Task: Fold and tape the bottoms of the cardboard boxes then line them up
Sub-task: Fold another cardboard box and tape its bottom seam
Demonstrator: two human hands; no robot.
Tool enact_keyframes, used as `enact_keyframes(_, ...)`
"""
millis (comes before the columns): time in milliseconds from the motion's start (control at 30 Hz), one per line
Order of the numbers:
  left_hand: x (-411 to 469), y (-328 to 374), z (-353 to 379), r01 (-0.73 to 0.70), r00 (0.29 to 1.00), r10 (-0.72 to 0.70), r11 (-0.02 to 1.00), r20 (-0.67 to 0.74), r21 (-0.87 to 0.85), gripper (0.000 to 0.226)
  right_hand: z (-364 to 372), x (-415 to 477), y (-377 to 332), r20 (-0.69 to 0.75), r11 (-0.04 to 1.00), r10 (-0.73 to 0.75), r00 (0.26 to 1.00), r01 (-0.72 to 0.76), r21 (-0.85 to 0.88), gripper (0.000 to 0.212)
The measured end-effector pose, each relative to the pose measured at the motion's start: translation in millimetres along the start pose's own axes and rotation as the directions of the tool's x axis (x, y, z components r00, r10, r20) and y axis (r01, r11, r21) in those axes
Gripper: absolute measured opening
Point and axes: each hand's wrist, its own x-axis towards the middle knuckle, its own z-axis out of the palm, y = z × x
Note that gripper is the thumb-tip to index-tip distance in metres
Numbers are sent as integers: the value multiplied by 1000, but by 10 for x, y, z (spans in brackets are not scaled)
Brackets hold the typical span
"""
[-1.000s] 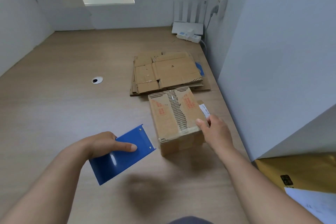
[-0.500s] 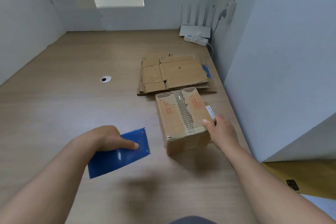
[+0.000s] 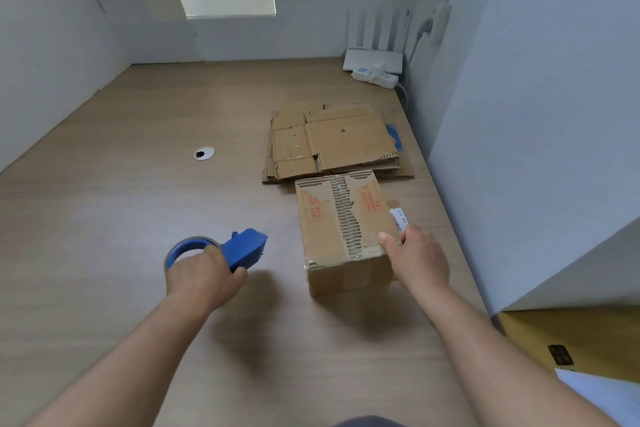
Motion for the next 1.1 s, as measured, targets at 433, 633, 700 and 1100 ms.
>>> enact_keyframes(433, -371, 403, 141, -183, 962, 31, 808, -270, -559, 59, 10, -27, -7, 3, 1000, -7, 1000, 7, -6, 39)
enact_keyframes(633, -624, 1186, 90, -31, 992, 123, 428, 24, -903, 62, 11, -29, -4, 7, 999, -32, 999, 32, -8, 37)
enact_keyframes(700, -570, 1234, 100, 60, 992, 85, 353, 95, -934, 62, 11, -19, 3, 8, 999, -48, 999, 48, -1, 37)
enact_keyframes(1100, -415, 1032, 223, 154, 970, 174, 90, 168, -984, 45, -66, 21, 33, 86, 993, -114, 990, 113, 18, 40)
